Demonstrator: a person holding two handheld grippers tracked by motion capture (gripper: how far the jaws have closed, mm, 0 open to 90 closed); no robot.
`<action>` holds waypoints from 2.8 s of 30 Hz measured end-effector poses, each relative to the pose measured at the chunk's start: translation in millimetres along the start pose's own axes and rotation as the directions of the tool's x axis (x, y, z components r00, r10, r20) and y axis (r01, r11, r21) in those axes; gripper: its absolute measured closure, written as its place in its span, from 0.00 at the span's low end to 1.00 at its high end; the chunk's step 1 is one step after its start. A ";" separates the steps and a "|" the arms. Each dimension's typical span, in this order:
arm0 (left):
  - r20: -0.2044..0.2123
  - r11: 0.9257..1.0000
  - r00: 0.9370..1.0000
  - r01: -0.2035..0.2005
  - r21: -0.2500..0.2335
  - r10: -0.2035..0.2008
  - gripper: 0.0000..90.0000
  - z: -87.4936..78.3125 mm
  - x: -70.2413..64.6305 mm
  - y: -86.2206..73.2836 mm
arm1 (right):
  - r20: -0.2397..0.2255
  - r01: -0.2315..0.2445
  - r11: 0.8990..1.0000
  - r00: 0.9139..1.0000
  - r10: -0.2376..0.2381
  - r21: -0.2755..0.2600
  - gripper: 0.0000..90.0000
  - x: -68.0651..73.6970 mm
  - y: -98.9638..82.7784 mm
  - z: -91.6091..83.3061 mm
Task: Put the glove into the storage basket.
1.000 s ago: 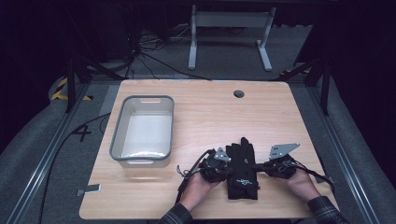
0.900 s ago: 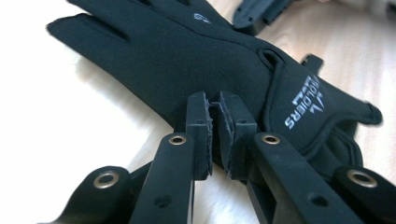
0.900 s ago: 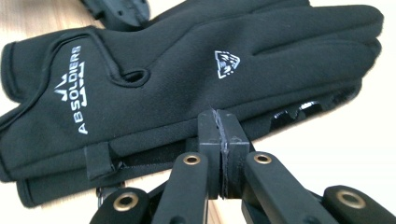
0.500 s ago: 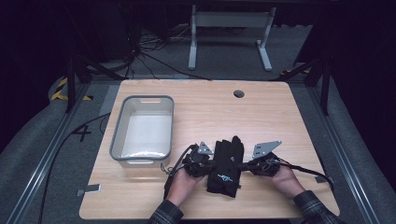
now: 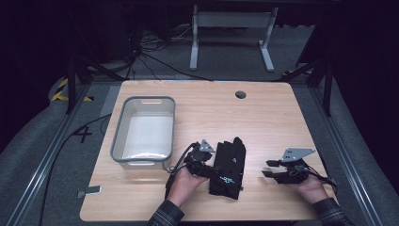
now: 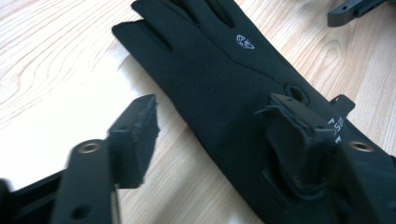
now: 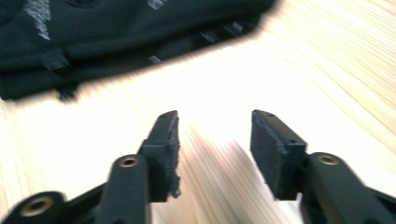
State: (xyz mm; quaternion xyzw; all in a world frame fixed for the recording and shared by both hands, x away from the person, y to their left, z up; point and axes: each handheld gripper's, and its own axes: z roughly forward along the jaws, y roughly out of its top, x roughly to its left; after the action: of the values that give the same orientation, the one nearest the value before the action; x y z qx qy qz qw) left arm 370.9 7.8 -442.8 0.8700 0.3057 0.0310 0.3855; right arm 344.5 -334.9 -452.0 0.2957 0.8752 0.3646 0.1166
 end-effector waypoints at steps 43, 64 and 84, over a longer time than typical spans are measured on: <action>0.015 0.999 1.000 0.017 0.044 -0.017 0.24 37.8 -3.6 11.5 | 0.072 -0.014 0.998 0.997 0.019 -0.058 0.34 -11.0 -26.9 -5.2; 0.129 0.998 0.992 -0.018 0.055 0.011 0.84 35.5 -3.4 17.0 | 0.068 -0.013 0.998 0.998 0.017 -0.057 0.32 -10.9 -26.9 -5.1; 0.142 1.000 0.990 -0.013 0.007 0.012 0.86 -6.6 4.1 33.4 | 0.068 -0.014 0.999 0.998 0.018 -0.051 0.27 -12.8 -26.1 -3.9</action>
State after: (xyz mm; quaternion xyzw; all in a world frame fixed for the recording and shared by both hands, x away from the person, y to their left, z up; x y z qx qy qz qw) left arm 389.3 -2.9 -415.9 0.8735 0.2722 -0.0300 0.4026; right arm 341.8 -359.5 -467.9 0.3119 0.8588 0.3773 0.1511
